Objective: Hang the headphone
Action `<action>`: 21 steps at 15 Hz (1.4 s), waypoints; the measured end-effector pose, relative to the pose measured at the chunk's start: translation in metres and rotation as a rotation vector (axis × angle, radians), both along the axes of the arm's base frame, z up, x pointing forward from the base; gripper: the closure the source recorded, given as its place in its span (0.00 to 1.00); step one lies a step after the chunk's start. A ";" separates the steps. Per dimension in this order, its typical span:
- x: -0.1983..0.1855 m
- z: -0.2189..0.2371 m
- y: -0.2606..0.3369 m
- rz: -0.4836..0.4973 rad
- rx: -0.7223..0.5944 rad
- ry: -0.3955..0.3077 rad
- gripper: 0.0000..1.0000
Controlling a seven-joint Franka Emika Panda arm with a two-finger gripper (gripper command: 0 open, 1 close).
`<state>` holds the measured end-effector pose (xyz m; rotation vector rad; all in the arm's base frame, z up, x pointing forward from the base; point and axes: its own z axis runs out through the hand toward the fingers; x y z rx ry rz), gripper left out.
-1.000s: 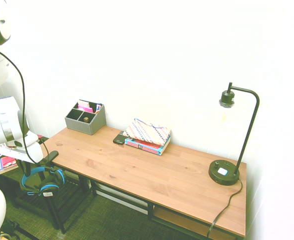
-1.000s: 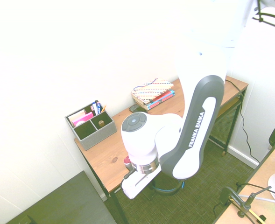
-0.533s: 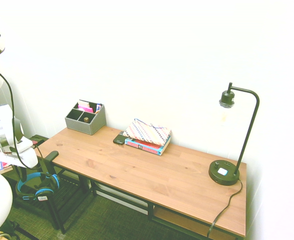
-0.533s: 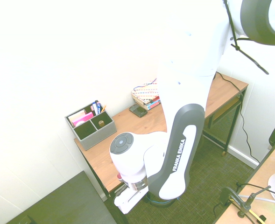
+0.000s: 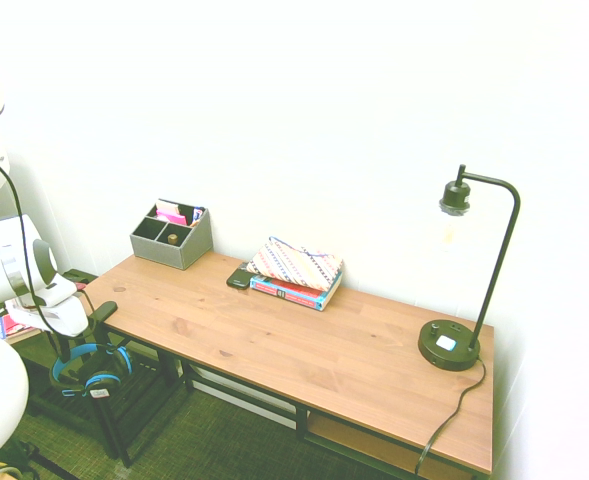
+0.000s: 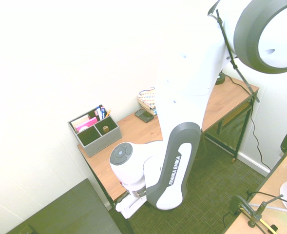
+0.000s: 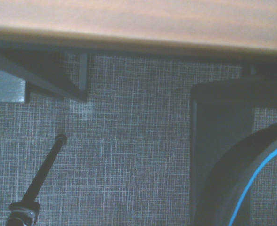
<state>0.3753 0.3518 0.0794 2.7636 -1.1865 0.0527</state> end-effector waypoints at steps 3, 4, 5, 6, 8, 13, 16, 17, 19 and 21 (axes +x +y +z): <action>0.001 -0.007 -0.003 -0.012 -0.008 0.008 0.00; 0.001 -0.006 -0.002 -0.013 -0.006 0.007 0.00; 0.002 -0.006 -0.002 -0.013 -0.006 0.007 0.00; 0.002 -0.007 -0.002 -0.014 -0.007 0.008 0.00; 0.002 -0.007 -0.002 -0.017 -0.008 0.010 0.00; 0.020 0.034 -0.003 -0.015 0.070 -0.017 0.00; 0.035 0.111 -0.025 0.078 0.084 -0.001 0.00; 0.044 0.140 -0.038 0.107 0.100 0.010 0.00; 0.062 0.198 -0.074 0.142 0.150 0.018 0.00; 0.080 0.255 -0.130 0.146 0.173 0.025 0.00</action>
